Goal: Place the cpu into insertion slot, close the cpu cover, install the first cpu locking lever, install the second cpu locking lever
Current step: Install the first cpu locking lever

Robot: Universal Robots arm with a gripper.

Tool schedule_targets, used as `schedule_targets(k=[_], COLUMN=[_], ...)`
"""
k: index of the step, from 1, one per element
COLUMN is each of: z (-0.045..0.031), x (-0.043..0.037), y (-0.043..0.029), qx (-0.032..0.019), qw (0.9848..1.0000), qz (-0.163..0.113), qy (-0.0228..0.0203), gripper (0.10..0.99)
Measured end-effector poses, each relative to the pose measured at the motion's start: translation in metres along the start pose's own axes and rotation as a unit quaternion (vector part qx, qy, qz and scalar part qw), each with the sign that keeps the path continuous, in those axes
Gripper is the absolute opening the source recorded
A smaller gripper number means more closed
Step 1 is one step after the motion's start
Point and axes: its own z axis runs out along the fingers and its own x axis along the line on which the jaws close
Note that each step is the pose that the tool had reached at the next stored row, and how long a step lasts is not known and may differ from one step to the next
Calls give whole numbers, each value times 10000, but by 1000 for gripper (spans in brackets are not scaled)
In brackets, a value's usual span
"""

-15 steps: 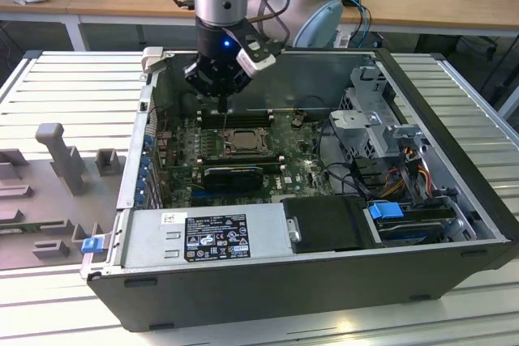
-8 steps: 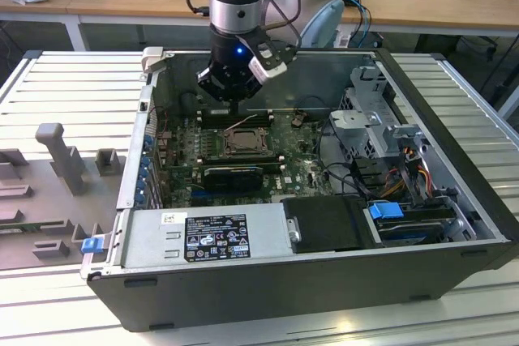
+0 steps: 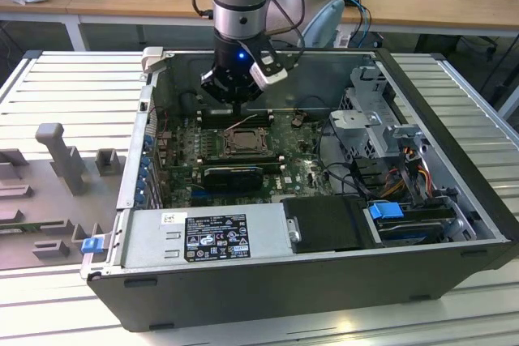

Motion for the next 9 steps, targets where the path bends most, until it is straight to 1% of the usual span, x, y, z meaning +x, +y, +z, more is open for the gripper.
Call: schedule_targets(k=[1, 5, 7, 9], z=[22, 87, 97, 120], x=[-4, -14, -34, -130], y=[1, 17, 25, 30], qx=[-38, -38, -35, -32], qw=[10000, 10000, 10000, 10000], qz=[3, 43, 45, 45], qy=[-5, -5, -6, -6], gripper=[106, 106, 106, 106])
